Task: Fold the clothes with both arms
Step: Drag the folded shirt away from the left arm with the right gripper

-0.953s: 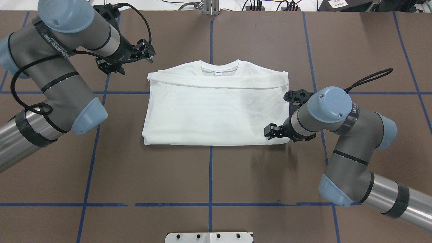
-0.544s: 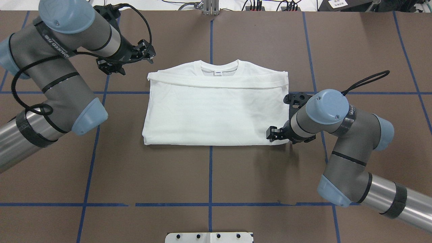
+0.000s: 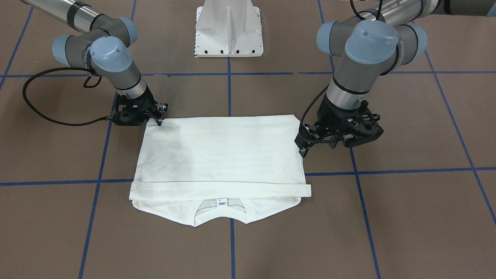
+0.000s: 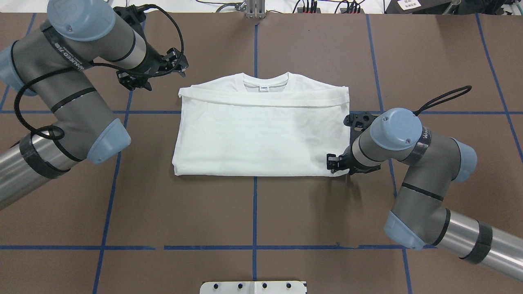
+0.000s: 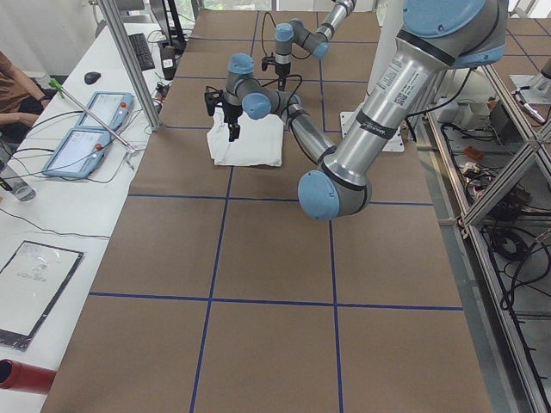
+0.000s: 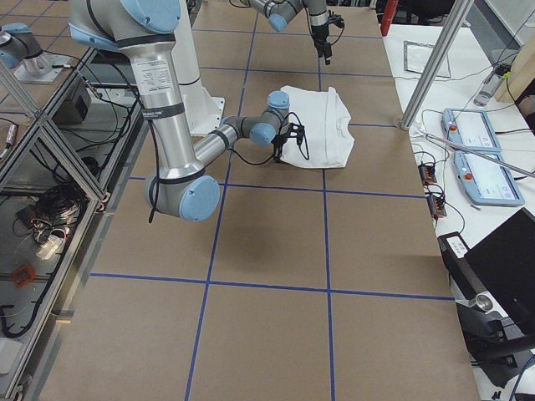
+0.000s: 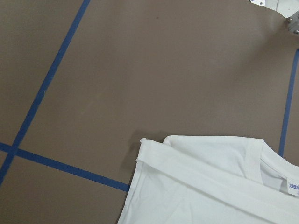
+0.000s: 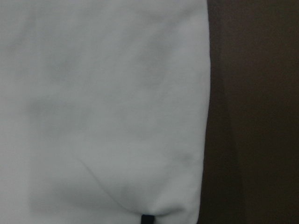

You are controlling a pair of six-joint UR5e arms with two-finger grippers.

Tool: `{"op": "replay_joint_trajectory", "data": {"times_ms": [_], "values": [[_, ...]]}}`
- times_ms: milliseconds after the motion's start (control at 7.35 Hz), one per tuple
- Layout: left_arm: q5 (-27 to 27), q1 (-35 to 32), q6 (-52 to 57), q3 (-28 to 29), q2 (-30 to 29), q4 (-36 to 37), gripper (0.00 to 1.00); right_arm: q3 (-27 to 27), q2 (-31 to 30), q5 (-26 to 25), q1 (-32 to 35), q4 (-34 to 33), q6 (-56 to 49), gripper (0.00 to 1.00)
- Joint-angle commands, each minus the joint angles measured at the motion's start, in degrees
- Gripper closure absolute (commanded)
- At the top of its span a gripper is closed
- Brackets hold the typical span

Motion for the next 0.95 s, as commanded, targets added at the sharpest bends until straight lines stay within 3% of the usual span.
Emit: {"op": "replay_joint_trajectory", "data": {"times_ms": [0,272,681,817], "values": [[0.1,0.0,0.0,-0.1,0.0,0.0,0.01,0.1,-0.6,0.0,0.9,-0.5,0.1,1.00],[0.2,0.1,-1.5,-0.2,-0.1,-0.1,0.03,3.5,-6.6,2.2,3.9,-0.4,-2.4,1.00],[0.7,0.6,-2.5,-0.6,-0.2,-0.1,0.03,15.6,-20.2,2.7,3.3,-0.5,-2.4,1.00],[0.8,0.9,-2.5,-1.1,-0.1,-0.1,0.02,19.2,-24.1,7.0,1.4,-0.4,-2.4,1.00]]}}
